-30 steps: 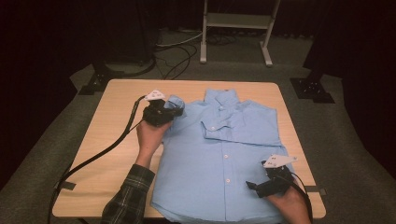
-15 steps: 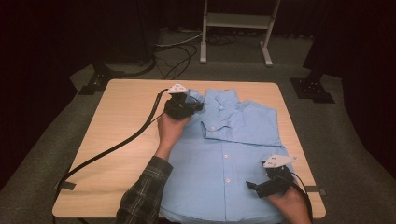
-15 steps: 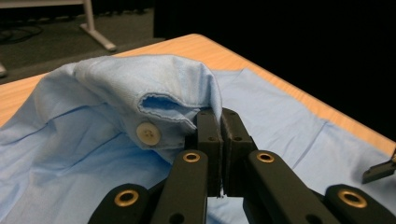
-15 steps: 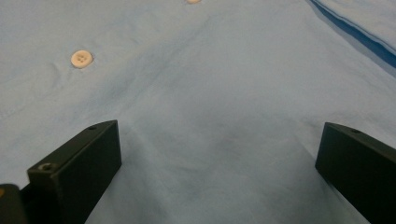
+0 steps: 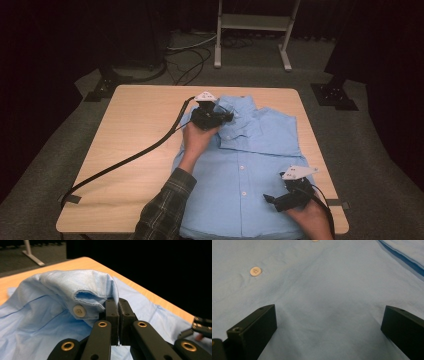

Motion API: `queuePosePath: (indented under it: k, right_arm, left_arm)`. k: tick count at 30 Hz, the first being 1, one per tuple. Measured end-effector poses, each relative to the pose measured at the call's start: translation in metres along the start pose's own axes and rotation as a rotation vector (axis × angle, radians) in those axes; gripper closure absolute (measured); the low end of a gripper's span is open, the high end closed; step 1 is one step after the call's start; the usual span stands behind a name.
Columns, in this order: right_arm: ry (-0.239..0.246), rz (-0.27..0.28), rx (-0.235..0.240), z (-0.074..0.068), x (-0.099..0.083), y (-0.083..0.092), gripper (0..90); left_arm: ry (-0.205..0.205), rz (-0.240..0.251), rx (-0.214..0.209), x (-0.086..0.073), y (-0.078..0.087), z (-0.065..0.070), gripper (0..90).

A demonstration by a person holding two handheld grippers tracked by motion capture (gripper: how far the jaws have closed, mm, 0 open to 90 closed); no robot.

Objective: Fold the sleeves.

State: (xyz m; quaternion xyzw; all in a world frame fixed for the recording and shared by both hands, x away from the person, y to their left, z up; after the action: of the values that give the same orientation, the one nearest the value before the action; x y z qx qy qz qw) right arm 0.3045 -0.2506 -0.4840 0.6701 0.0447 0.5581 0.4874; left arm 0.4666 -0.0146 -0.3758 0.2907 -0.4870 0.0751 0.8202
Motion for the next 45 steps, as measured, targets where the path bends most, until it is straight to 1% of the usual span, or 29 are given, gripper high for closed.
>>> queuePosePath:
  k: [2, 4, 7, 10, 13, 16, 22, 25, 30, 31, 32, 34, 36, 38, 41, 43, 45]
  right_arm:
    - [-0.001, 0.001, 0.000, 0.000, 0.000, 0.000, 0.1]
    - [-0.002, 0.000, 0.000, 0.000, 0.000, 0.000, 0.1]
    - [-0.003, 0.001, 0.000, 0.000, 0.000, 0.000, 0.1]
    - [-0.002, 0.001, 0.000, 0.000, 0.000, 0.000, 0.1]
    - [-0.002, 0.002, 0.000, 0.000, 0.000, 0.000, 0.0]
    - [-0.003, 0.002, 0.000, 0.000, 0.000, 0.000, 0.1]
    - [-0.002, 0.002, 0.000, 0.000, 0.000, 0.000, 0.1]
    - [-0.002, 0.002, 0.000, 0.000, 0.000, 0.000, 0.1]
    - [-0.002, 0.002, 0.000, 0.000, 0.000, 0.000, 0.1]
    - [-0.009, 0.004, 0.000, -0.001, 0.000, 0.000, 0.1]
    - [-0.009, 0.005, 0.000, -0.001, 0.000, 0.000, 0.1]
    - [-0.009, 0.005, 0.000, -0.001, 0.000, 0.000, 0.1]
    - [-0.010, 0.005, 0.000, -0.001, 0.000, 0.000, 0.1]
    - [-0.009, 0.004, 0.000, -0.001, 0.000, 0.000, 0.1]
    - [-0.008, 0.004, 0.000, -0.001, 0.000, 0.000, 0.1]
    - [-0.008, 0.003, 0.000, -0.001, 0.000, 0.000, 0.1]
    - [-0.008, 0.004, 0.000, -0.001, 0.000, 0.000, 0.1]
  left_arm:
    - [0.002, -0.009, -0.021, -0.003, -0.002, 0.003, 88.3]
    - [0.003, -0.024, -0.055, -0.008, -0.005, 0.008, 88.3]
    - [-0.003, -0.050, -0.080, -0.017, -0.011, 0.012, 88.3]
    - [0.005, -0.070, -0.108, -0.026, -0.019, 0.017, 88.3]
    - [0.004, -0.092, -0.129, -0.034, -0.025, 0.021, 88.2]
    - [-0.015, -0.110, -0.132, -0.037, -0.028, 0.025, 88.2]
    - [-0.011, -0.103, -0.126, -0.036, -0.028, 0.022, 87.5]
    - [-0.013, -0.093, -0.124, -0.034, -0.028, 0.022, 85.2]
    - [-0.018, -0.094, -0.114, -0.035, -0.028, 0.020, 71.0]
    - [-0.020, -0.093, -0.115, -0.035, -0.028, 0.020, 67.9]
    - [-0.020, -0.093, -0.124, -0.035, -0.028, 0.021, 65.4]
    - [-0.022, -0.088, -0.127, -0.034, -0.028, 0.022, 60.9]
    - [-0.022, -0.090, -0.133, -0.034, -0.027, 0.021, 54.4]
    - [-0.020, -0.085, -0.130, -0.033, -0.027, 0.021, 44.7]
    - [-0.039, -0.078, -0.114, -0.033, -0.027, 0.019, 26.2]
    - [-0.054, -0.069, -0.118, -0.032, -0.026, 0.019, 6.9]
    - [-0.077, -0.066, -0.080, -0.032, -0.024, 0.018, 0.0]
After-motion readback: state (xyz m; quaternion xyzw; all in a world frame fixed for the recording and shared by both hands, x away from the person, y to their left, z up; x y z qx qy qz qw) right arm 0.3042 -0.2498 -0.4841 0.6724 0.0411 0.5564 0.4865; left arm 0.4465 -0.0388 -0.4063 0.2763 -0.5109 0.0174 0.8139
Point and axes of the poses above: each handheld gripper's, and its own axes: y roughly backward along the jaws, x roughly out of its top, z roughly to its right, the point moved 5 cm from there along -y, roughly forward along the jaws, and after that the axes turned 8 degrees about y, right-handed, at the moved point
